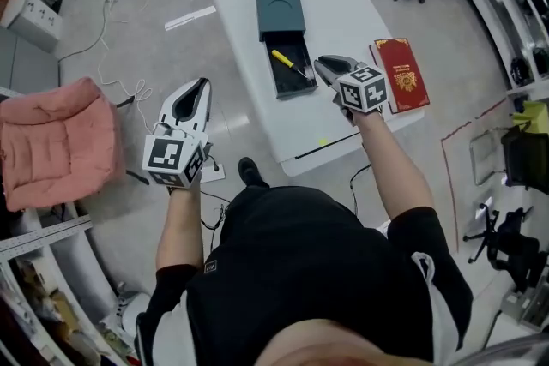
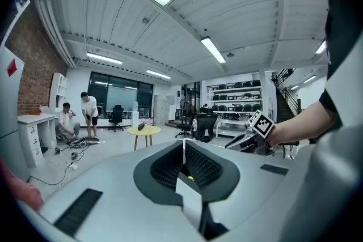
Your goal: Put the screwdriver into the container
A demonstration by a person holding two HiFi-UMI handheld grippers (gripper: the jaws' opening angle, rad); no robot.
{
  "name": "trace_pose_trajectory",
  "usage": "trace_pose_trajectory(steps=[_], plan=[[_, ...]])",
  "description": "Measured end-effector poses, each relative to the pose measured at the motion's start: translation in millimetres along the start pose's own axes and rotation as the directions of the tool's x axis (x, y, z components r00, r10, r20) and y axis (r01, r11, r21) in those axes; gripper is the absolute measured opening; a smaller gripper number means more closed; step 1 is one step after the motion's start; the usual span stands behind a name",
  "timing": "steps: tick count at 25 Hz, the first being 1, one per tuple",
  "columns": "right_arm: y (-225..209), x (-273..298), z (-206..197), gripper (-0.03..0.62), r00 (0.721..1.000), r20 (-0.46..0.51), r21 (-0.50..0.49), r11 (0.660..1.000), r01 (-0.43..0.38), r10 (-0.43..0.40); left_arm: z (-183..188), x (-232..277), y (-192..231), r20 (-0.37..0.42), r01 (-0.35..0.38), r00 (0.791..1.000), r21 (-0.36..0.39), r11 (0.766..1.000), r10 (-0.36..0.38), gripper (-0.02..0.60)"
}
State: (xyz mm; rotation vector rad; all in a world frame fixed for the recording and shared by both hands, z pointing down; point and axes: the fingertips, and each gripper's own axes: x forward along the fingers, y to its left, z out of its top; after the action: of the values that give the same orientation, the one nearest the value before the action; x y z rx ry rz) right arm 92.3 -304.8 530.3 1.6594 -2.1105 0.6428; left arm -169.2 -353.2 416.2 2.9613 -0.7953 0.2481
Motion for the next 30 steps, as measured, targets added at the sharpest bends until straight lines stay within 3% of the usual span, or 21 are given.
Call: trace_pose_trajectory(steps=[8,15,24,30], plan=[[28,-126,1,0.060,0.966,0.241,-0.005,0.996,-0.093,0.092,31,-31,-90,0.029,-0.023,0.999,0.042,0.999,0.022,0.026],[43,-213,-8,0.052,0.925,0.364,0.013,0.993,-0.121,0.108,44,-56,-146,0.009,-0.029,1.000,0.055,0.998,0.029,0.026],[66,-276,6,0.043,0.876,0.477,0.004,0.996,-0.089,0.076,60,-79,-147,0.037,-0.023,0.999,0.064,0.998,0.021,0.026],[90,-305,34,0.038,0.801,0.594,-0.019,0.997,-0.069,0.067,62,-96,-127,0.064,-0.021,0.998,0.041,0.999,0.018,0.026]])
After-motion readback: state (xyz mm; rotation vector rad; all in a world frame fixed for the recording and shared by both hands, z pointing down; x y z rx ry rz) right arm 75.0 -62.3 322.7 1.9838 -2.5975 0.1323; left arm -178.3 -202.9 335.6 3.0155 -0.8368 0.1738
